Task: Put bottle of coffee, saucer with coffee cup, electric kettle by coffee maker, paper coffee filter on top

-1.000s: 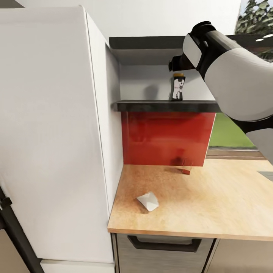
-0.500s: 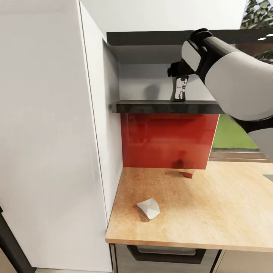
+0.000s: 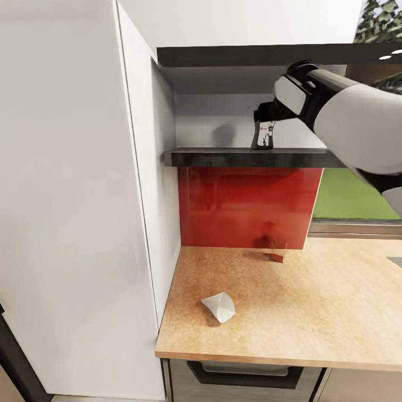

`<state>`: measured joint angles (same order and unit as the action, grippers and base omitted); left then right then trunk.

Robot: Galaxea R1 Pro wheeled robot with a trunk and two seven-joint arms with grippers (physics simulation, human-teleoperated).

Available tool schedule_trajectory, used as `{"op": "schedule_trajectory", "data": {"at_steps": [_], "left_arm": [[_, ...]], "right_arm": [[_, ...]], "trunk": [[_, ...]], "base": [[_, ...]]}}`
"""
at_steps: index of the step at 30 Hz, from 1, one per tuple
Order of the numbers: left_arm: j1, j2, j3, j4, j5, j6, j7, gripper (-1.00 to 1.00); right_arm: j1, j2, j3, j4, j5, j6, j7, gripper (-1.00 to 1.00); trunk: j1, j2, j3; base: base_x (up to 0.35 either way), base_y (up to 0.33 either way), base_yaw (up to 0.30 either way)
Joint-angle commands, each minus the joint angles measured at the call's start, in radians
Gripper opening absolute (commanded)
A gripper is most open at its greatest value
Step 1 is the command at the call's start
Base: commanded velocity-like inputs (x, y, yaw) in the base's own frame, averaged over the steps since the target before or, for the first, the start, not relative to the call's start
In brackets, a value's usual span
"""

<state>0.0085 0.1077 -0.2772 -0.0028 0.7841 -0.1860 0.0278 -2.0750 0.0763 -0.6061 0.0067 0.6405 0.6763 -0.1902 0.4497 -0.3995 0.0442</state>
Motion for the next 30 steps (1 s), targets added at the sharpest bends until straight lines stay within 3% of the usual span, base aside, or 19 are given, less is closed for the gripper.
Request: {"op": "schedule_trajectory", "data": {"at_steps": [1,30], "left_arm": [[0.000,0.000,-0.009,0.000,0.004,-0.003,0.003,1.00],[0.000,-0.002,-0.009,-0.002,0.005,-0.003,0.003,1.00]], "right_arm": [[0.000,-0.003,-0.009,0.006,0.002,-0.001,-0.007,1.00],[0.019,-0.029,-0.009,0.024,0.001,-0.067,-0.006,1.00]], "trunk": [[0.000,0.000,0.000],[0.000,0.000,0.000]], "base": [[0.000,0.000,0.000],[0.066,-0.028,0.000]]}}
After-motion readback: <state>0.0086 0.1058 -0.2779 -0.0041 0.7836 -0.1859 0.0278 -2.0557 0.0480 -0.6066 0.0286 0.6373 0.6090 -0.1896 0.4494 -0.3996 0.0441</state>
